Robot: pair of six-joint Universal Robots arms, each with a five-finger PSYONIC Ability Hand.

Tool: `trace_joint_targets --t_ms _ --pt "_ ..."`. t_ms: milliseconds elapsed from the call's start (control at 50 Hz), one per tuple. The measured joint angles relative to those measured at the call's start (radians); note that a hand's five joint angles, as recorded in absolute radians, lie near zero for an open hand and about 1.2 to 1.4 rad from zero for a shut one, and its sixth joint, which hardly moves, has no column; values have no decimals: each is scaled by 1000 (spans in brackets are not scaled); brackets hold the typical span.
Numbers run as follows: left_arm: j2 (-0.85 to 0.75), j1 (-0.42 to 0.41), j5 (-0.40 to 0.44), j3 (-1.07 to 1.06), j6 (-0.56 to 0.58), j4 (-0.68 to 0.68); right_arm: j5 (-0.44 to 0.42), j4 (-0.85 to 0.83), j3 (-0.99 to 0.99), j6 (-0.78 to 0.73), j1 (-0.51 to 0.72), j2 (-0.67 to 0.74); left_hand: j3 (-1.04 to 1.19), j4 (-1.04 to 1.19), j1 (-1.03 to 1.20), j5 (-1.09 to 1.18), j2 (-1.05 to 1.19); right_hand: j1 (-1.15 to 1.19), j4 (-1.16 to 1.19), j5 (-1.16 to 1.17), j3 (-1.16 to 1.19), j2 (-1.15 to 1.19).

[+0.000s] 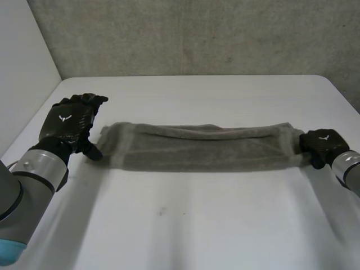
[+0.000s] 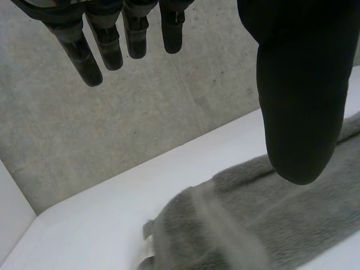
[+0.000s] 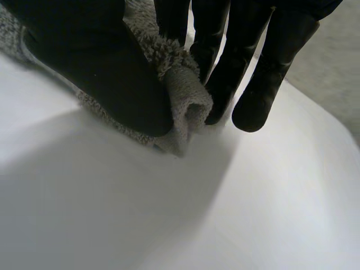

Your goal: Fold the towel.

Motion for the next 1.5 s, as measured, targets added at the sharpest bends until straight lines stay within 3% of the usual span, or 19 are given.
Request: trace_joint_targets --t_ms 200,300,400,540,560,760,840,920,940,960,1000,1020,1040,1060,1260,1360,1500 --pt "10 3 0 -1 0 -1 229 4 -98 -121 -122 -11 0 0 0 0 -1 3 8 0 0 0" --pt "17 5 0 -2 -1 -1 257 33 -150 -232 -172 -42 0 0 0 0 -2 3 8 0 1 0" --pt "21 6 0 -2 -1 -1 260 45 -196 -257 -137 -86 0 0 0 0 -2 3 8 0 4 0" --pt "28 7 0 -5 -2 0 260 45 -276 -229 78 -146 0 0 0 0 -2 3 10 0 14 0" --pt "32 7 0 -7 -2 0 258 42 -302 -220 208 -149 0 0 0 0 -2 3 12 0 17 0" --pt "42 6 0 -14 -1 0 229 11 -331 -216 657 -22 0 0 0 0 -2 3 12 9 17 0" --pt "42 6 0 -14 0 0 202 0 -324 -219 777 73 0 0 0 0 -2 3 12 9 17 0" --pt "39 7 0 -13 0 0 188 0 -318 -221 823 127 -2 -2 0 -1 -3 3 12 9 17 0" --pt "37 6 0 -11 0 0 183 2 -315 -219 835 144 -2 -2 0 -1 -3 -5 -187 2 -153 -183" --pt "35 6 0 -9 1 0 181 3 -311 -216 839 150 -2 -2 0 -1 -3 -159 -347 -138 -313 -353" --pt "29 3 0 -1 1 1 179 5 -303 -203 839 140 -2 -2 0 0 -4 -507 -704 -489 -671 -700" --pt "29 3 0 -1 1 1 179 5 -303 -203 839 140 -2 -2 0 0 -4 -507 -704 -489 -671 -700" --pt "22 -3 0 12 1 4 181 5 -292 -168 823 105 -2 -2 0 -1 -4 -775 -1004 -814 -983 -1007" --pt "18 -5 0 18 1 5 181 6 -286 -150 812 88 -2 -2 0 -1 -4 -809 -1054 -869 -1021 -1038" --pt "-66 -86 -15 121 -3 17 186 24 -98 210 552 -174 -2 -2 0 -1 -4 -823 -1094 -909 -1072 -1065" --pt "-87 -137 -48 152 -2 17 180 37 27 253 422 -207 -2 -2 0 -1 -4 -823 -1094 -909 -1072 -1065" --pt "-99 -189 -80 170 0 17 161 39 157 202 287 -197 -2 -2 1 -1 -4 -823 -1092 -908 -1069 -1064"
